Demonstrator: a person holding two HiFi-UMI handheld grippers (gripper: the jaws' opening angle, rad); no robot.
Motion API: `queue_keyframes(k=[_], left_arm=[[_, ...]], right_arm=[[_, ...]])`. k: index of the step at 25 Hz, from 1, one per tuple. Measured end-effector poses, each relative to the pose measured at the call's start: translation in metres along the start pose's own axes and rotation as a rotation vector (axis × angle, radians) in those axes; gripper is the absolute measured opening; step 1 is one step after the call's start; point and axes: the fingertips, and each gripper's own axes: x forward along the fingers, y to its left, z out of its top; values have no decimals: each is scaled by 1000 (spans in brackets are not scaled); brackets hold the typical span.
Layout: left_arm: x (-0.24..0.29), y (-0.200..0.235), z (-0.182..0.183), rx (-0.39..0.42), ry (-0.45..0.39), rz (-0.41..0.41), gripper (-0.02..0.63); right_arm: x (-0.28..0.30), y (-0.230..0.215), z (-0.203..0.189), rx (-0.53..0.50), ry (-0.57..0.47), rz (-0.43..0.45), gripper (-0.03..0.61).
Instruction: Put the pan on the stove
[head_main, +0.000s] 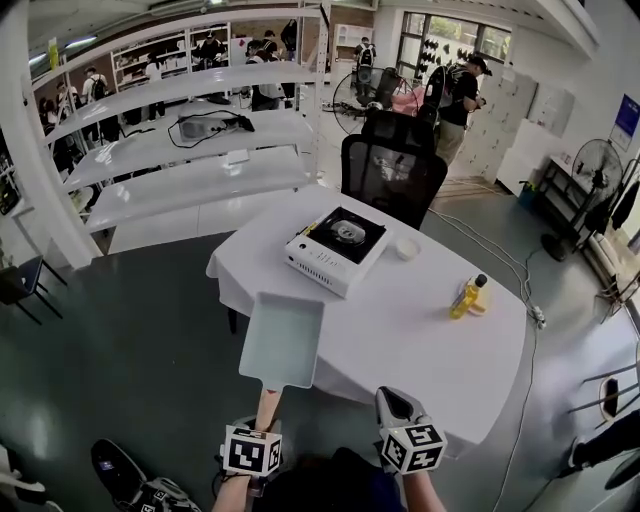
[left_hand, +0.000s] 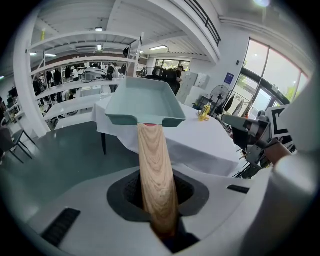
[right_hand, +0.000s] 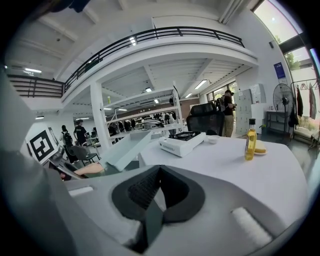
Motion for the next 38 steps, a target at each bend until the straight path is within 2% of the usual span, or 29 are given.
queue_keyframes(k=[9, 15, 22, 26, 38], left_arm=[[2, 2, -18, -35, 29, 9, 69], [10, 10, -1, -50, 13, 21, 69], [31, 24, 42, -36, 0, 27, 69], [42, 36, 75, -20, -5, 32, 70], [74, 64, 165, -31, -30, 31, 71]], right_arm=[[12, 3, -7, 3, 22, 30, 2], [35, 7, 3, -9, 16, 64, 2], [80, -5, 29, -18, -4, 69, 2], [112, -12, 57, -17, -32, 70, 2], [188, -35, 109, -17, -42, 75, 2]])
